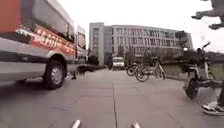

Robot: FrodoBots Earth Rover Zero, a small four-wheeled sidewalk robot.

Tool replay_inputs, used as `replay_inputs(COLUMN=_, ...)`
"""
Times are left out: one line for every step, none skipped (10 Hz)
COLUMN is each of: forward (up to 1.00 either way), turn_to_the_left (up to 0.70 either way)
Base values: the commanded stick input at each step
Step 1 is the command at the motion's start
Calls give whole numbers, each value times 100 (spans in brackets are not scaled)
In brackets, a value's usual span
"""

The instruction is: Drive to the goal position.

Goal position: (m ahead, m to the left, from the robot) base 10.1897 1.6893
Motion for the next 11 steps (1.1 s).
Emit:
replay_inputs(forward=70, turn_to_the_left=0)
replay_inputs(forward=70, turn_to_the_left=0)
replay_inputs(forward=70, turn_to_the_left=0)
replay_inputs(forward=70, turn_to_the_left=0)
replay_inputs(forward=70, turn_to_the_left=0)
replay_inputs(forward=70, turn_to_the_left=0)
replay_inputs(forward=70, turn_to_the_left=0)
replay_inputs(forward=70, turn_to_the_left=0)
replay_inputs(forward=70, turn_to_the_left=0)
replay_inputs(forward=70, turn_to_the_left=0)
replay_inputs(forward=70, turn_to_the_left=0)
